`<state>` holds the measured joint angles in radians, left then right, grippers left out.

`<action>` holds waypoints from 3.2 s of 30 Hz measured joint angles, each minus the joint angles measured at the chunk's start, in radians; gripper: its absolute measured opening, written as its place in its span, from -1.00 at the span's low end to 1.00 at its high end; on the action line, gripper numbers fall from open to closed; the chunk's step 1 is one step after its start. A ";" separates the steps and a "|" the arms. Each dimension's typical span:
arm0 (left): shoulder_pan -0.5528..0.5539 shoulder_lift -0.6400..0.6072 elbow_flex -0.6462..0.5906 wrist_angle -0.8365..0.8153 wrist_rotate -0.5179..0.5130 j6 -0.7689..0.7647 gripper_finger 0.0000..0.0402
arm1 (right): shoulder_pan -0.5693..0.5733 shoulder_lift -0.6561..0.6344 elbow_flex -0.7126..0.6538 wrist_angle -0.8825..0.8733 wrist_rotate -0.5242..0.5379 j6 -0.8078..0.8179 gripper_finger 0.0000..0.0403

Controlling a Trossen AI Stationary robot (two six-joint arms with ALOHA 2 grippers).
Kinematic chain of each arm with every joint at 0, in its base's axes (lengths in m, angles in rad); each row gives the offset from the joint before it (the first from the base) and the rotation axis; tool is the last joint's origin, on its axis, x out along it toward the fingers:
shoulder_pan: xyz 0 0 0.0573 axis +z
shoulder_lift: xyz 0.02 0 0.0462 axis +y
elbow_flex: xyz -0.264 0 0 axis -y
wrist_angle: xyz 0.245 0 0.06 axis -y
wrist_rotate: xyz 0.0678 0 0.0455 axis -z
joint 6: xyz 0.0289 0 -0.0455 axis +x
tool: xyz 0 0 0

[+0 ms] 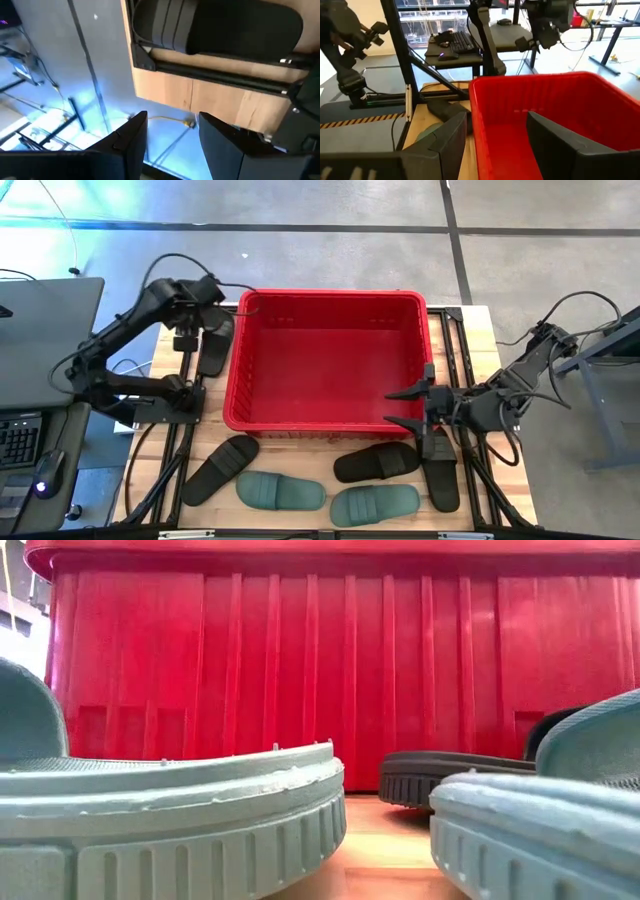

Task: Pick and place slides into bin
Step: Adjust the red bin on the table

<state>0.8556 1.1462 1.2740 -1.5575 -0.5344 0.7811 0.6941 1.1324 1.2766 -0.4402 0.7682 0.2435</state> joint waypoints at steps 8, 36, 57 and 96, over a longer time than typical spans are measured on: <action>-0.029 -0.010 0.000 0.078 0.092 -0.210 -0.19 | 0.000 0.001 -0.001 -0.027 -0.001 0.030 -0.02; 0.089 -0.063 -0.246 0.405 0.336 -0.415 -0.19 | 0.000 0.002 -0.001 -0.043 -0.041 0.097 -0.02; 0.250 -0.090 -0.216 0.515 0.524 -0.658 -0.19 | 0.000 0.002 -0.001 -0.042 -0.026 0.115 -0.02; 0.265 -0.044 -0.214 1.021 0.556 -0.742 -0.19 | -0.001 0.163 -0.001 -0.033 0.025 0.194 -0.02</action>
<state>1.1210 1.1020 1.0595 -0.5369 0.0214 0.0392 0.6933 1.2957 1.2758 -0.4736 0.7932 0.4370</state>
